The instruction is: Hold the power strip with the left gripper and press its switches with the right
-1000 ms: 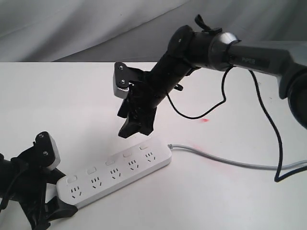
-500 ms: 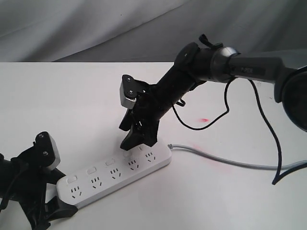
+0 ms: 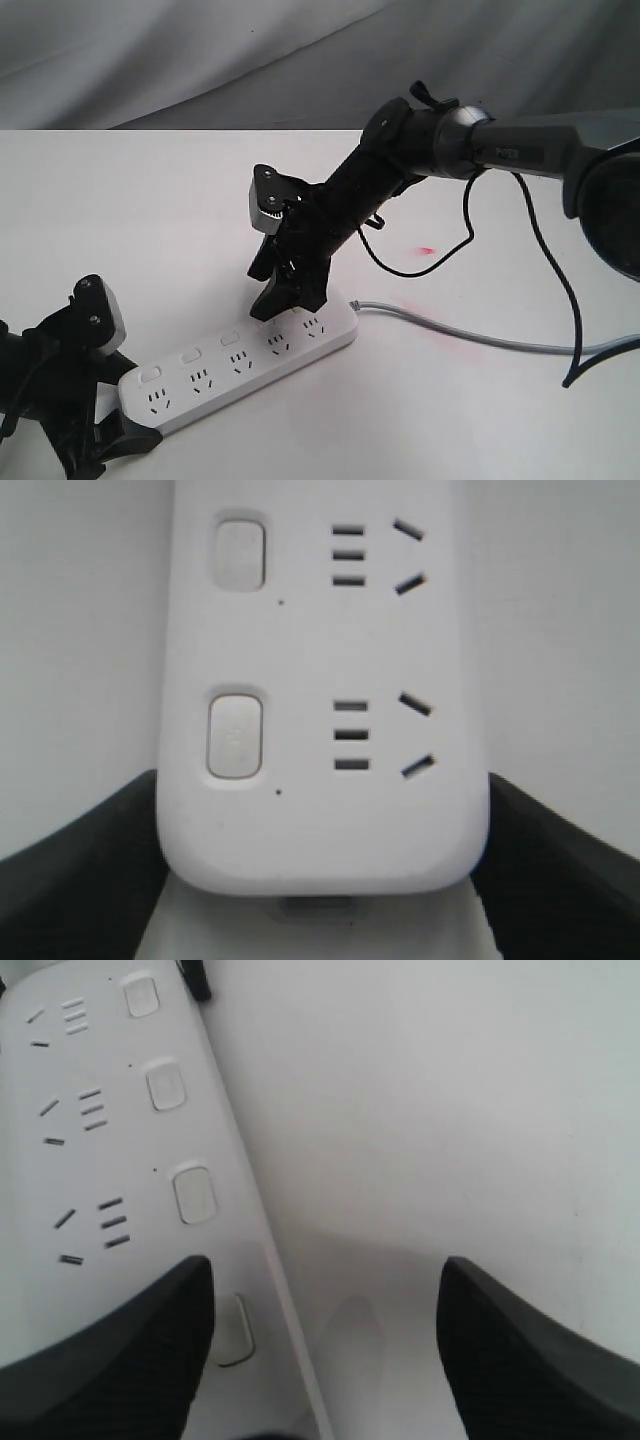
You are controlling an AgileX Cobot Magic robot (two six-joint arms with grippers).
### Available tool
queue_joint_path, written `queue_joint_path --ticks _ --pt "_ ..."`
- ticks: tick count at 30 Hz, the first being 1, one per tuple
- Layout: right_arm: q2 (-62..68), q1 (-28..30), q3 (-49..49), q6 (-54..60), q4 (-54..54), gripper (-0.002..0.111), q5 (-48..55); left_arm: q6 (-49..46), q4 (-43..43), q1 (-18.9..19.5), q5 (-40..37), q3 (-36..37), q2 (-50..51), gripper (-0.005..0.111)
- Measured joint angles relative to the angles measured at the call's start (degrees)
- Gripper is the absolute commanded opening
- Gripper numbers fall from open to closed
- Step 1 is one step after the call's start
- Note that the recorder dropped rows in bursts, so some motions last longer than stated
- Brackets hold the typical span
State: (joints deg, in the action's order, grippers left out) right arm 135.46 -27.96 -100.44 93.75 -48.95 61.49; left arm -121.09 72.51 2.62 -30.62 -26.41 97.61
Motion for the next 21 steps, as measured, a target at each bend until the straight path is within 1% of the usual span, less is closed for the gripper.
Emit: queue_joint_path --ticks 10,13,17,18,21 --pt "-5.61 0.0 0.0 2.63 -3.05 0.059 -0.64 0.0 0.0 0.0 0.0 0.0 0.0 0.065" --pt "-4.05 0.0 0.0 2.51 -2.95 0.059 -0.64 0.0 0.11 0.0 0.0 0.0 0.0 0.065" --pt "1.53 0.0 0.0 2.17 -0.66 0.058 -1.4 0.0 0.11 0.0 0.0 0.0 0.0 0.065" --pt "2.09 0.0 0.0 1.79 -1.59 0.058 -0.86 0.0 0.11 0.0 0.0 0.0 0.0 0.065" --pt "0.74 0.0 0.0 1.28 0.22 0.058 -1.09 0.0 0.11 0.0 0.0 0.0 0.0 0.065"
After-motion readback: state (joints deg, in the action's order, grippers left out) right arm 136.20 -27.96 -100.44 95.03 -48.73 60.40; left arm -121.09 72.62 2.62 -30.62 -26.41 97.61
